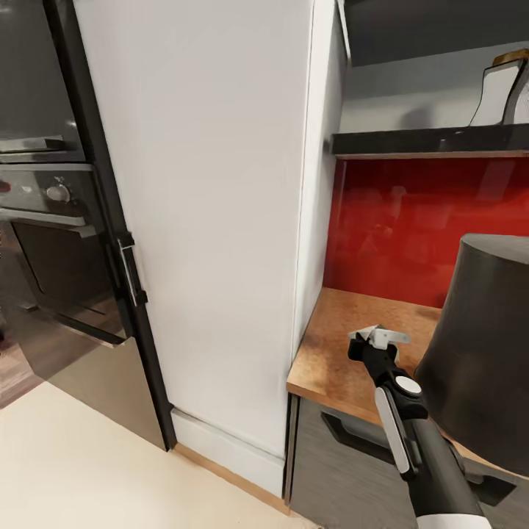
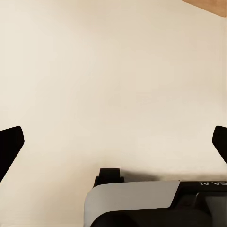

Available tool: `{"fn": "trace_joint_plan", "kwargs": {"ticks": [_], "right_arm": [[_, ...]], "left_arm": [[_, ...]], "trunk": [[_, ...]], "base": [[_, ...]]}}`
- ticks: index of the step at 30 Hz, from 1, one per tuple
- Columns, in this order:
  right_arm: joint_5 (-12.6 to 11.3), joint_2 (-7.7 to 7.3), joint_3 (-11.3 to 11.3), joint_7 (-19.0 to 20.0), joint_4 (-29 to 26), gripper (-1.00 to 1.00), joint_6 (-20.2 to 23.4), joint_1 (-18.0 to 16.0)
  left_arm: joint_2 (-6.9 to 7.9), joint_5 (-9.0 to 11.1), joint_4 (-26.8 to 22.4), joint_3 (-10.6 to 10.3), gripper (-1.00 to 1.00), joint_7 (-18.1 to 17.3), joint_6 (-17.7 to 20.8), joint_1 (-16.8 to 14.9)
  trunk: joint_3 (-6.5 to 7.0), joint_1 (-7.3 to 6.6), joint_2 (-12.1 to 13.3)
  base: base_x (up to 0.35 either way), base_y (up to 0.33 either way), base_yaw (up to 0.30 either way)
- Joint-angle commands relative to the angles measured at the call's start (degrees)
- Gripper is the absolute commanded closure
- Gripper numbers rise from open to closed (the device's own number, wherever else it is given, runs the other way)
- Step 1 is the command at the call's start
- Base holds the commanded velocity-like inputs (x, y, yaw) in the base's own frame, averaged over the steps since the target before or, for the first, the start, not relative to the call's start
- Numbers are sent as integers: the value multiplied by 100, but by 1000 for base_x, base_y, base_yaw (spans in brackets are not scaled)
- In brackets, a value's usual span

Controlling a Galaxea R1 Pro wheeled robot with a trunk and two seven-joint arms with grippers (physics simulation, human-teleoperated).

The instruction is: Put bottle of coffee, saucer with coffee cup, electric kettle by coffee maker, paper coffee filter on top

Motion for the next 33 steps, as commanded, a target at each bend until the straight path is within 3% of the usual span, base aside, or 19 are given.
{"fn": "trace_joint_plan", "kwargs": {"ticks": [1,13,26,33], "right_arm": [[-61,3,-3,-22,-15,100,25,-2],[-61,3,5,-22,-27,100,29,4],[-61,3,6,-22,-25,100,34,4],[-61,3,6,-18,-25,100,36,4]], "left_arm": [[1,2,-8,7,-100,-3,-7,2],[4,2,-8,7,-100,-3,-7,2],[8,2,-8,7,-100,-3,-7,2],[8,-1,-8,7,-100,-3,-7,2]], "trunk": [[-5,-2,-4],[-5,-2,-4],[-5,-2,-4],[-5,-2,-4]], "base": [[-135,0,0],[-162,15,0],[-13,74,-4],[-4,3,-142]]}}
